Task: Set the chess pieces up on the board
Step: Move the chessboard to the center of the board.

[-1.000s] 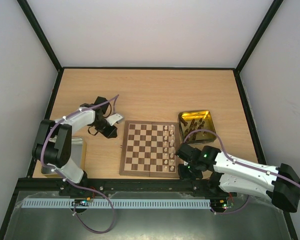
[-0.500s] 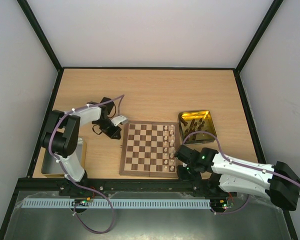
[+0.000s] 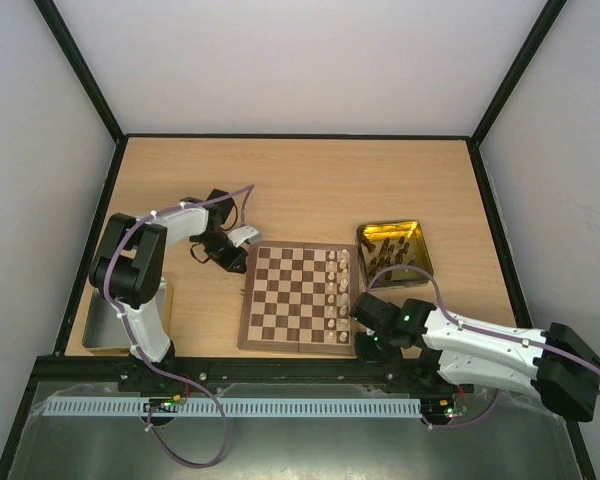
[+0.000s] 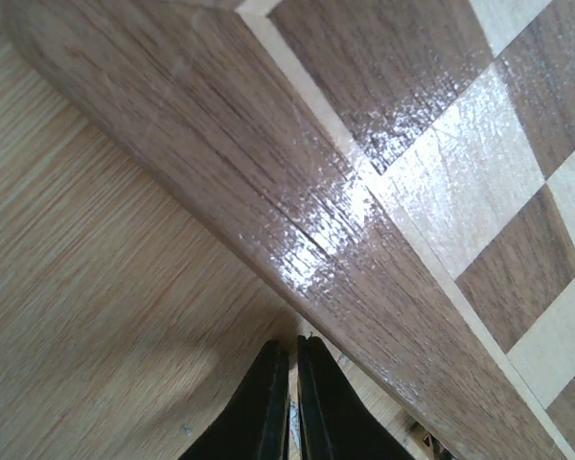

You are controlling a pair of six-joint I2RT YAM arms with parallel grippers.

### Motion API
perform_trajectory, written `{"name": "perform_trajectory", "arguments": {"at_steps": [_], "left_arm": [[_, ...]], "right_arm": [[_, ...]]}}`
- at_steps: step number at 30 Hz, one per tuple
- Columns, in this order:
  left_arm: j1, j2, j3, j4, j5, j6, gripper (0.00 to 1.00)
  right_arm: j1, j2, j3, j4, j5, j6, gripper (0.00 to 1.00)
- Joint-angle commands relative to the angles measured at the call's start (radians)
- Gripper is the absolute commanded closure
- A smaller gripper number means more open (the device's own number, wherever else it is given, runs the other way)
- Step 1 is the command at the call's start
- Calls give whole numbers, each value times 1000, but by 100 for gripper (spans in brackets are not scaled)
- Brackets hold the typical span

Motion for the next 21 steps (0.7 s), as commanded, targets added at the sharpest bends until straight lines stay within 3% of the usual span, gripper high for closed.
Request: {"name": "perform_trajectory", "arguments": {"at_steps": [1, 21], "left_arm": [[-4, 22, 5, -8, -15, -4, 94], [1, 57, 49, -8, -31, 2, 95]], "right_arm": [[7, 78, -3, 62, 85, -22, 98], [-31, 268, 88, 102, 196, -104, 98]]}}
